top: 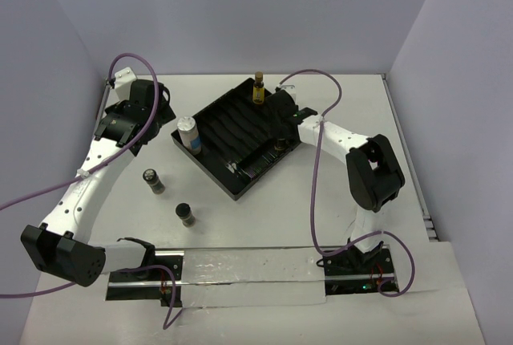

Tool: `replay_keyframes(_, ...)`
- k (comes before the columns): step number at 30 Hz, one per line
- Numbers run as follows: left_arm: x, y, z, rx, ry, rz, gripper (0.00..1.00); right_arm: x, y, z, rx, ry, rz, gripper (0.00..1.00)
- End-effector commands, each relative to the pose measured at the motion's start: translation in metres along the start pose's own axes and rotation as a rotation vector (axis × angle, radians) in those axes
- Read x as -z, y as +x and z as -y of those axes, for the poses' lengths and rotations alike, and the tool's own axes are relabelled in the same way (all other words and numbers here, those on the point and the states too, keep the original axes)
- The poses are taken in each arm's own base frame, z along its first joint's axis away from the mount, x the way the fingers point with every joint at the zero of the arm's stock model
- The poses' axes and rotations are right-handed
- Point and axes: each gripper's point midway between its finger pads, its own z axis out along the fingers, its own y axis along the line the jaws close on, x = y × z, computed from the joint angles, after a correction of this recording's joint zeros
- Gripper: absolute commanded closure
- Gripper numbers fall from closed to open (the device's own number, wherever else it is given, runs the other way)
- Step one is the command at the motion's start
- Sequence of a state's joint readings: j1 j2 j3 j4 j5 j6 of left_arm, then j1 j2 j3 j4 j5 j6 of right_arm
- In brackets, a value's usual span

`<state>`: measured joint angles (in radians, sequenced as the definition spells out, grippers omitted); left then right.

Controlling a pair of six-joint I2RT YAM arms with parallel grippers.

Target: Organize the condiment bottles

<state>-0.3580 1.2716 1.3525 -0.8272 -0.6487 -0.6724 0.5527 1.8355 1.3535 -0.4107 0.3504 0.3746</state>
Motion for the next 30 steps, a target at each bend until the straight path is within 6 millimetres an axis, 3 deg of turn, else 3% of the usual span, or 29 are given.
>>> replay_keyframes(1,0.006,-0.014,-0.002,0.028,0.008,0.037,0.03,0.003,0.001,-0.003,0.001,-0.002,0.007,0.2)
replay_keyframes(8,0.005,-0.01,-0.003,0.027,0.004,0.027,0.03,0.014,-0.012,-0.003,-0.002,-0.009,0.033,0.0)
replay_keyframes(12,0.006,-0.004,-0.01,0.023,-0.021,0.016,0.03,0.028,-0.023,-0.005,-0.005,-0.022,0.056,0.0)
replay_keyframes(14,0.004,0.004,-0.023,0.053,-0.092,0.005,0.03,0.046,-0.038,-0.007,-0.013,-0.048,0.095,0.0)
replay_keyframes(23,-0.009,0.073,-0.05,0.08,-0.206,-0.142,0.01,0.098,-0.079,-0.01,-0.033,-0.115,0.208,0.0)
replay_keyframes(30,-0.012,0.104,-0.07,0.14,-0.285,-0.198,0.01,0.116,-0.088,-0.006,-0.041,-0.126,0.252,0.0)
